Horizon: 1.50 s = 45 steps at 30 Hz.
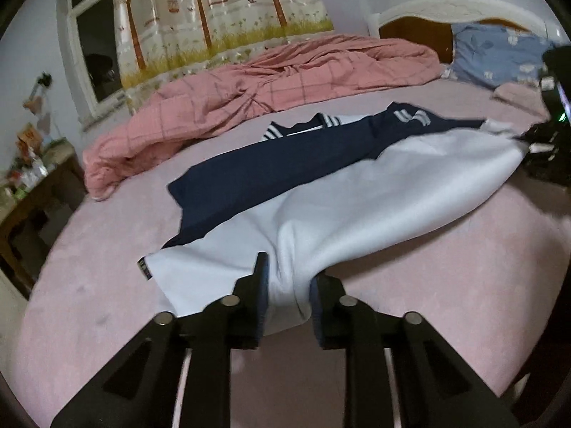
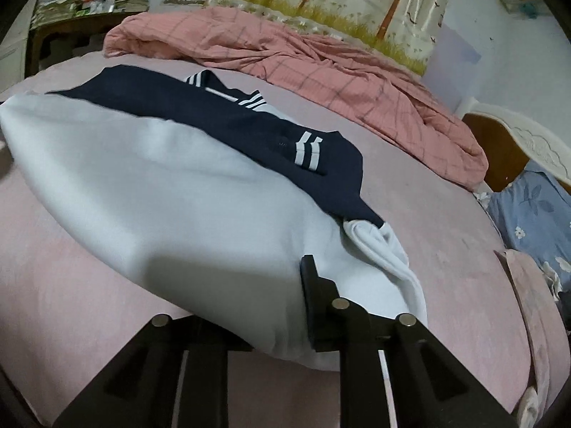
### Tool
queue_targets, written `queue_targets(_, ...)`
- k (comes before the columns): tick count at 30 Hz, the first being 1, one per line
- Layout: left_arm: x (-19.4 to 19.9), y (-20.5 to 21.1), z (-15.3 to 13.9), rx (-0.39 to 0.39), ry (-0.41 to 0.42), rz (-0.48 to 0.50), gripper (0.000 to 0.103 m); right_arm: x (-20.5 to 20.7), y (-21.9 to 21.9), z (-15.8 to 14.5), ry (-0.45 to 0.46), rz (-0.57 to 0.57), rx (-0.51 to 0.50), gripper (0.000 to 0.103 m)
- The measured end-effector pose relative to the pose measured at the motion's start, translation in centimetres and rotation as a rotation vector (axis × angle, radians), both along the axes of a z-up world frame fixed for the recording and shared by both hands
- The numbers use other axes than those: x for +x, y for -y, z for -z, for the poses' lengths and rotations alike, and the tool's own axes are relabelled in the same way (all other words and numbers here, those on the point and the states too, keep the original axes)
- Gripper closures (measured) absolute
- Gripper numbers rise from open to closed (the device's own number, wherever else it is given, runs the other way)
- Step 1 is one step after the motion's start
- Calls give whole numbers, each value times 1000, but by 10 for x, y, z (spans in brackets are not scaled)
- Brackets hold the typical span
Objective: Fold large clothes
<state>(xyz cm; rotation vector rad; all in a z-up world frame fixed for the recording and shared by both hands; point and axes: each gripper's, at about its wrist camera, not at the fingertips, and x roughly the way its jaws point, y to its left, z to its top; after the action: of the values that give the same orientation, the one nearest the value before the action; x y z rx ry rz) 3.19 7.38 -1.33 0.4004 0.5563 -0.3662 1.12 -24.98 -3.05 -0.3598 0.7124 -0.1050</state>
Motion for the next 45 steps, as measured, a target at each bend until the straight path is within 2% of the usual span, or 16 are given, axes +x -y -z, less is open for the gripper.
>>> queue_targets(2, -1, 1, 12, 35, 17, -44, 52, -6, -1, 8, 6, 12, -13, 79)
queue_targets(5, 4, -13, 19, -65, -46, -92, 43, -10, -2, 14, -1, 30, -20, 76)
queue_targets(7, 3, -19, 20, -92, -45, -116, 35, -16, -2, 15, -2, 41, -22, 65)
queue_targets(9, -1, -20, 23, -69, -35, -131, 29, -25, 1, 16, 14, 55, -25, 36)
queue_targets(12, -8, -19, 32, 9, -31, -150, 16, -35, 16, 12, 9, 89, 17, 34)
queue_targets(17, -1, -30, 43, 150, 64, -238, 13, -43, 28, 10, -11, 103, 74, 33)
queue_targets(18, 7, -33, 44, 156, 40, -246, 14, -42, 27, 11, -18, 107, 63, 33)
queue_targets(20, 16, -37, 43, 164, 46, -262, 37, -41, 24, 12, -33, 122, 31, 33)
queue_targets(22, 23, -37, 45, 203, 73, -277, 93, -39, 27, 11, -30, 126, 17, 33)
queue_targets(25, 21, -38, 39, 176, 88, -258, 96, -35, 27, 14, -9, 84, -47, 35)
queue_targets(27, 14, -43, 29, 113, 99, -266, 97, -33, 24, 20, -28, 69, -103, 80)
queue_targets(29, 7, -54, 15, 3, 88, -272, 97, -38, 25, 17, 6, 93, -121, 95)
queue_targets(32, 7, -57, -6, -72, 99, -277, 97, -54, 39, -12, 120, 93, 0, 96)
queue_targets(36, 40, -47, -48, -141, 120, -298, 97, -33, 47, -54, 197, 93, 82, 96)
queue_targets(41, 118, -41, -86, -191, 128, -339, 97, 46, 67, -100, 248, 157, 145, 96)
queue_targets(45, 186, -33, -82, -141, 77, -388, 97, 121, 84, -110, 228, 210, 145, 97)
